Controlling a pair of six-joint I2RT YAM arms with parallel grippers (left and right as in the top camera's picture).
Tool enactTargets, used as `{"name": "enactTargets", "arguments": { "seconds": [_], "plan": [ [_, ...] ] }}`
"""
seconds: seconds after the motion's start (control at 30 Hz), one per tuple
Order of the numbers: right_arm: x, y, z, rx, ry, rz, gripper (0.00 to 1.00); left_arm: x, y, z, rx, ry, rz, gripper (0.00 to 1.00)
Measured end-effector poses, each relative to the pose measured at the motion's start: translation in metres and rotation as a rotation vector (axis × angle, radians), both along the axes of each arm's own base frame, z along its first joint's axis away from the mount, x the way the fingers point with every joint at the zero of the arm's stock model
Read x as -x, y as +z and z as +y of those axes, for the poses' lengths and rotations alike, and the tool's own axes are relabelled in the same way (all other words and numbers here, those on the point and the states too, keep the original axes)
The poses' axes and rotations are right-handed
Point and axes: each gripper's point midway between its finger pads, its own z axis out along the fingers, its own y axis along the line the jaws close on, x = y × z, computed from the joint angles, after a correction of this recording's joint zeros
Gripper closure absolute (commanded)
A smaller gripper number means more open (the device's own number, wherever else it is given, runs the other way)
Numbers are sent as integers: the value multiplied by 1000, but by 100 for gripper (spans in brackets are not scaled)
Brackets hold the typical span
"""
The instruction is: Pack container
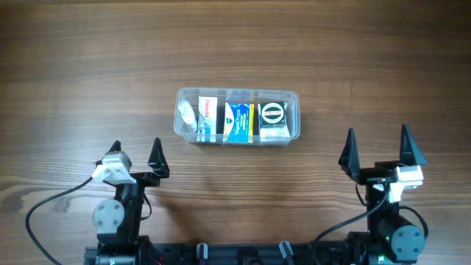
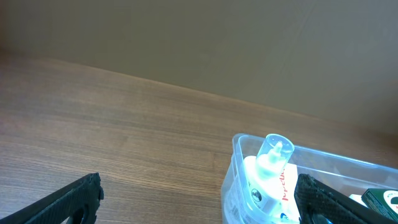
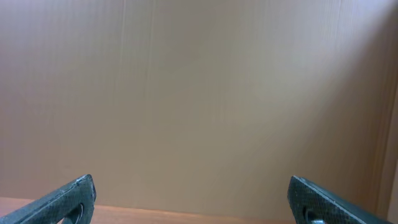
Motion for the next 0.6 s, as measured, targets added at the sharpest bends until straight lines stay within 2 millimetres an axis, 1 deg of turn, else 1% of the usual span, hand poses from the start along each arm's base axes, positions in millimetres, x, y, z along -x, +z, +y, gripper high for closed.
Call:
{"name": "enactTargets", "arguments": {
  "seconds": [0.07,0.17,0.2,0.27,0.3,0.37,0.4,0.5,0.57,0.6],
  "plan": [
    [-3,-8,0,0,3,13,0,0,0,0,0,0,0,0],
    [-3,-10,2,0,11,18,0,0,0,0,0,0,0,0],
    [-5,-14,4,-1,18,36,0,0,0,0,0,-1,0,0],
    [-9,-26,8,-1,38,89,0,0,0,0,0,0,0,0],
    [-13,-38,9,-1,40,136,0,0,0,0,0,-1,0,0],
    [-16,-50,9,0,39,190,0,0,0,0,0,-1,0,0],
    [-19,-67,8,-1,35,258,0,0,0,0,0,0,0,0],
    [-23,-95,4,-8,9,371,0,0,0,0,0,0,0,0],
    [-23,-100,3,-6,5,391,0,0,0,0,0,0,0,0],
    [-23,-107,3,-6,3,420,0,0,0,0,0,0,0,0]
  ]
}}
